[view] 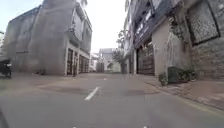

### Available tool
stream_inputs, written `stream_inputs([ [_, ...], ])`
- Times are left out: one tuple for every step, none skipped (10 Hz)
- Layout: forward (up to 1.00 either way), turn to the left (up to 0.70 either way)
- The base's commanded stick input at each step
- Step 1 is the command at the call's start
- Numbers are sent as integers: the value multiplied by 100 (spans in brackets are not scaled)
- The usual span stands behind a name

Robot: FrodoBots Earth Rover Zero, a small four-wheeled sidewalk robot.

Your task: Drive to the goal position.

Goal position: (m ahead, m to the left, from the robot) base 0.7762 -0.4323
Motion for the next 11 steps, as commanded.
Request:
stream_inputs([
  [85, 0],
  [85, 0],
  [85, 0],
  [85, 0],
  [85, 0],
  [85, 0],
  [85, 0],
  [85, 0],
  [85, 0],
  [85, -4],
  [85, -14],
])
